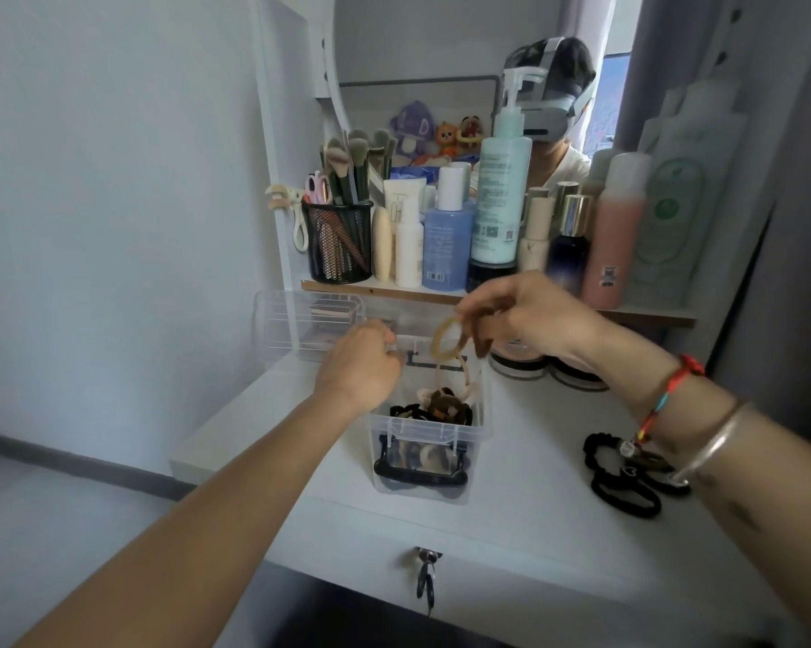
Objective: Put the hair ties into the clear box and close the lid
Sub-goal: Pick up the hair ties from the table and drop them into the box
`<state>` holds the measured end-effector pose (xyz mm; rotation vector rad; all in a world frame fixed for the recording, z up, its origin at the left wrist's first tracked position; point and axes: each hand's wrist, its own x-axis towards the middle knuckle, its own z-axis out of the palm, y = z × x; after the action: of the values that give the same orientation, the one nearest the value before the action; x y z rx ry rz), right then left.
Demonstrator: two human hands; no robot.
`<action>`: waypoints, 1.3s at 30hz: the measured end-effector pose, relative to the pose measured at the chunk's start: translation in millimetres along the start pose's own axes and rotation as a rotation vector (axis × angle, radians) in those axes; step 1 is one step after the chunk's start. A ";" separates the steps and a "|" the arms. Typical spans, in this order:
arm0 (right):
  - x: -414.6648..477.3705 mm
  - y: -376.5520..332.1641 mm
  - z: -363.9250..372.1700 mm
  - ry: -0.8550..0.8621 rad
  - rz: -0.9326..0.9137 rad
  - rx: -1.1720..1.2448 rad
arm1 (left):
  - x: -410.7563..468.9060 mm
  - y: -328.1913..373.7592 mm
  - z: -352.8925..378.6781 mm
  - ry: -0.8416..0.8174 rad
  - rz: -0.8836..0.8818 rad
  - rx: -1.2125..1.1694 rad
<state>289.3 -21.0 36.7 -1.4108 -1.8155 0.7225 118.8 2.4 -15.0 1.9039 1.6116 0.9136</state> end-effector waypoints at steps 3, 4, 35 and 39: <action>-5.2 -5.9 0.8 -0.094 0.043 -0.222 | -3.0 3.2 3.7 -0.019 0.017 0.004; -6.0 -7.0 0.9 -0.099 0.042 -0.273 | -3.3 4.0 4.6 -0.020 0.020 0.007; -28.1 30.5 -34.3 -0.105 0.168 -0.534 | -6.2 16.8 22.2 -0.038 0.062 0.045; -42.9 68.4 -40.5 -0.346 0.424 -0.788 | -4.8 22.5 29.0 -0.058 0.062 0.045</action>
<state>367.3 -45.6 -1.7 -2.3510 -2.2217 0.4773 154.9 -4.9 -18.7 2.0029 1.5601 0.8457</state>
